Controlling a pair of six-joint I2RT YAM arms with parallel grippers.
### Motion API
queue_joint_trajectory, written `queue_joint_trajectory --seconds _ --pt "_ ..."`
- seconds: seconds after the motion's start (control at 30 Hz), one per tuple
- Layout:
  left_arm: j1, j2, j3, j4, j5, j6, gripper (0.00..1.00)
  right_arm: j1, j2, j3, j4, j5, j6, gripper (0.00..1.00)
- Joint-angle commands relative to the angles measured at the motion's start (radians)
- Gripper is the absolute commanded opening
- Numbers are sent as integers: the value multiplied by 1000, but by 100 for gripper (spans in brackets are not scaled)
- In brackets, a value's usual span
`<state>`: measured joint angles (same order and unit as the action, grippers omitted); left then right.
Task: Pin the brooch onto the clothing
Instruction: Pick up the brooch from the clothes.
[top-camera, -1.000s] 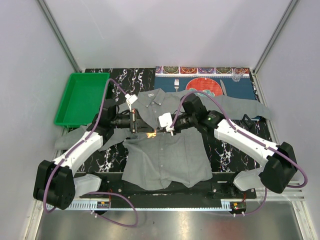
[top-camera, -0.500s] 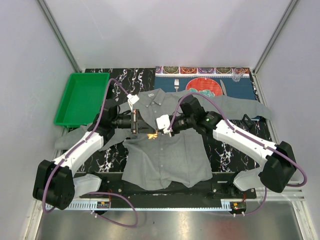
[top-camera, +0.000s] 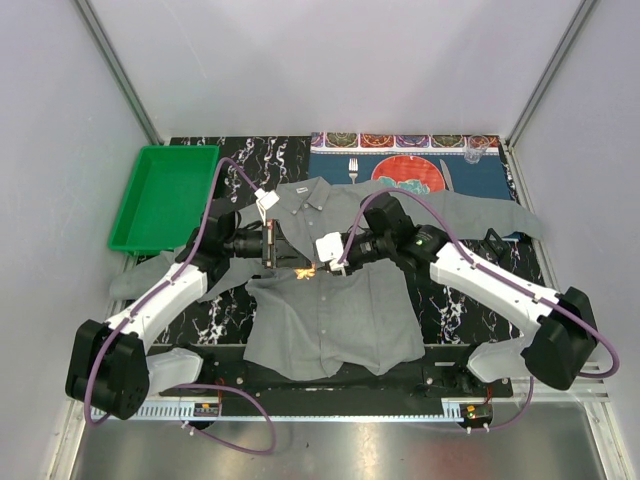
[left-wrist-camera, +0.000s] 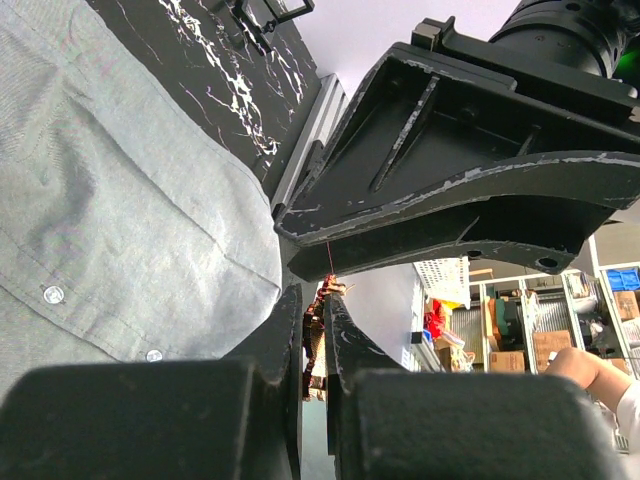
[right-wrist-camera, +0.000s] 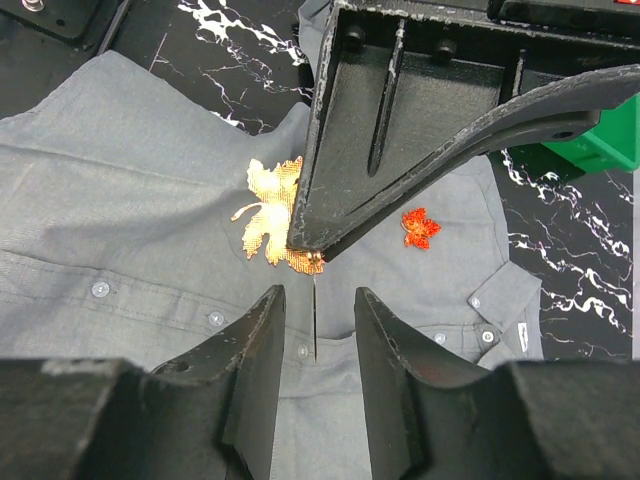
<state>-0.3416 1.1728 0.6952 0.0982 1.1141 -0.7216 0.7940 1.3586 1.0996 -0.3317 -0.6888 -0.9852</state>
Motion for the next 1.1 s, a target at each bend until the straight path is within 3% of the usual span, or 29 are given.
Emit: queue_joint_trajectory --seconds 0.0,0.2,0.4,0.5,0.63,0.73,0.93,1.07 --pt "4 -9 21 6 18 2 0 10 -32 6 6 8 -9 39" --pt "4 -13 18 5 18 -1 0 10 -7 29 11 -5 0 29" --pt "3 -21 7 5 18 2 0 10 -4 36 6 0 -6 0" --pt "3 -25 6 6 15 4 0 10 -9 32 17 2 14 0" --pt "9 -39 -2 37 18 1 45 10 -16 22 33 0 42 0" --pt "10 -51 -20 66 21 -16 59 10 -15 22 37 0 59 0" --pt "13 -67 -51 127 12 -61 61 10 -19 14 57 -5 80 0" --pt "13 -62 -57 162 -2 -93 56 8 -19 14 80 -14 112 0"
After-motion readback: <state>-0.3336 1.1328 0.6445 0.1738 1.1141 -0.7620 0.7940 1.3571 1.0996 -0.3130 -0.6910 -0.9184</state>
